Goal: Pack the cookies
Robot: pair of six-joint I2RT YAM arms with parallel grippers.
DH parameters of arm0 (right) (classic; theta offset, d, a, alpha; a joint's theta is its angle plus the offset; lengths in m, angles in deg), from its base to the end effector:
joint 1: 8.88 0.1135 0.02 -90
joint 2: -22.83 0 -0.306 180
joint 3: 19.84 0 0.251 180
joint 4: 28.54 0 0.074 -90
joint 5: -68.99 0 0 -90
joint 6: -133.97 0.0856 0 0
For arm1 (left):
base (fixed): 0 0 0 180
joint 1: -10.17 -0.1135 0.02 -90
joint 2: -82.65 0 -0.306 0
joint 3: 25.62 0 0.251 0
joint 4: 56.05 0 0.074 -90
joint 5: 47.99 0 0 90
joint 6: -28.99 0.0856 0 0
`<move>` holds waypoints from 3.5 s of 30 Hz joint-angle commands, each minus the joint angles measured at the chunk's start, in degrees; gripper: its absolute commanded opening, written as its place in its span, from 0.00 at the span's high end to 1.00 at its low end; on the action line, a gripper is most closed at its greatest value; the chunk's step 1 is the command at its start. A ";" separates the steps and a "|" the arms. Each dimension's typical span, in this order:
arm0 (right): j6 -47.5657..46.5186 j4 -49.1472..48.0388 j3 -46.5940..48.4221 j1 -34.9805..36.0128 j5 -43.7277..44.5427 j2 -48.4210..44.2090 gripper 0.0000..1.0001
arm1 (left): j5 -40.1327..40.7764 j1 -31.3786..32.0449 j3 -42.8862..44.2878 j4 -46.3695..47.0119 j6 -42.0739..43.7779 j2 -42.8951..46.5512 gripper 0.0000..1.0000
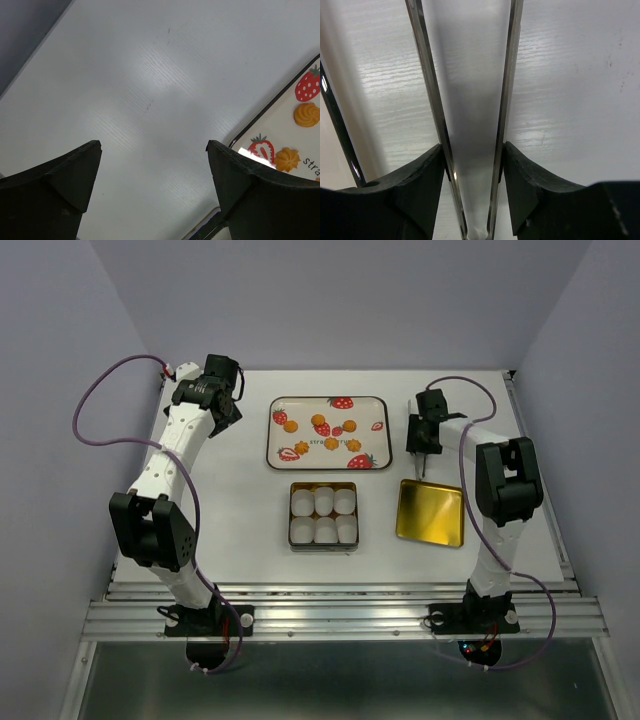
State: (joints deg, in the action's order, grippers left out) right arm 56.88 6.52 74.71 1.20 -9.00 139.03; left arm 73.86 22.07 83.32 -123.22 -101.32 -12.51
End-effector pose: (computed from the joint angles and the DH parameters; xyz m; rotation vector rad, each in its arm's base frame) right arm 0.4708 0.0656 0.1636 0.1420 2.5277 -0.1101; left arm 0.3800 -0.0339 0.3603 -0.7833 2.2000 0.2573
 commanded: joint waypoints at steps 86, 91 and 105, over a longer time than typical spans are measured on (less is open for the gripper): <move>1.33 43.01 52.87 17.33 -6.21 11.59 0.48 | -0.92 0.32 -3.62 0.17 -0.91 7.35 0.01; 1.16 42.75 52.78 17.86 -6.38 12.29 0.48 | -0.92 0.32 -4.67 0.70 -0.73 7.96 0.01; 1.33 42.05 51.46 17.86 -3.31 13.08 0.48 | -1.09 0.23 -5.90 1.31 -0.38 8.23 0.01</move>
State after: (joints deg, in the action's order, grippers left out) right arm 58.73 50.85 125.51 18.60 -14.47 152.58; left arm 72.03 22.07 78.55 -122.22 -102.18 -6.63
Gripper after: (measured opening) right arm 0.523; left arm 0.986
